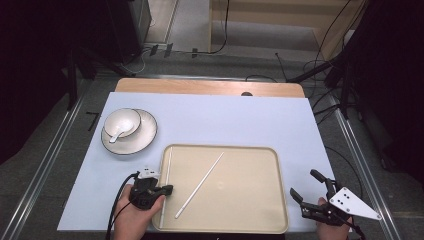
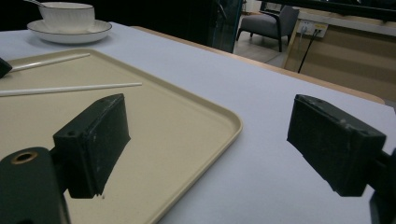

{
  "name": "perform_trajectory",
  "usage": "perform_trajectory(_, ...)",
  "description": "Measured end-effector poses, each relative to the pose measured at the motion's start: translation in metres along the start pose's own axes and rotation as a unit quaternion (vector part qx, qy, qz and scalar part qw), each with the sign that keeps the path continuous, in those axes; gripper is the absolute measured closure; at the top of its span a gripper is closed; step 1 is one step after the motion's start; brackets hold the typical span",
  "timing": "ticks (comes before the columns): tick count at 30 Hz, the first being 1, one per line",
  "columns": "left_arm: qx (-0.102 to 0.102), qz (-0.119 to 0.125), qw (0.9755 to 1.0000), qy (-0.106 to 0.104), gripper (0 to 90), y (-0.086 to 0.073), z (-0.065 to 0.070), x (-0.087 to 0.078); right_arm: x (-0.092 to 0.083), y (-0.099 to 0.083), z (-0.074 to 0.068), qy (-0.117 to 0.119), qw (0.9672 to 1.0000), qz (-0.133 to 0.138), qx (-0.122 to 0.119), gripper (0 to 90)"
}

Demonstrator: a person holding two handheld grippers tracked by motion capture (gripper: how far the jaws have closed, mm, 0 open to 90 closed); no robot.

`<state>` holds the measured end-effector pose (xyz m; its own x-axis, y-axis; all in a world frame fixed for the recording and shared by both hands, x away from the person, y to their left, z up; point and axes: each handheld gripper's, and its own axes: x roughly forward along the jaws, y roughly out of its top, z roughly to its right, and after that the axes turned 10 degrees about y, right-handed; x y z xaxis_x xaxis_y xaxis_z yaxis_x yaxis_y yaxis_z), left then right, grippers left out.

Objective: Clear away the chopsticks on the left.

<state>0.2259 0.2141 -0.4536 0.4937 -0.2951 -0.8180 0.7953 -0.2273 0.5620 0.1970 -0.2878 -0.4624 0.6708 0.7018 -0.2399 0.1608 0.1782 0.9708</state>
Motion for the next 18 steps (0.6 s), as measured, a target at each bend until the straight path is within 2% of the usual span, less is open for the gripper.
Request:
perform_trajectory(8,0.007,0.002,1.0000,0.006,90.0,0.001,0.002,0.000,0.000,0.000,0.000,-0.001,1.0000,0.001,-0.001,13.2)
perform_trajectory(18,0.035,0.010,0.9988,-0.034,89.3,0.004,0.028,0.000,-0.001,0.000,0.000,-0.001,1.0000,0.002,0.000,13.2)
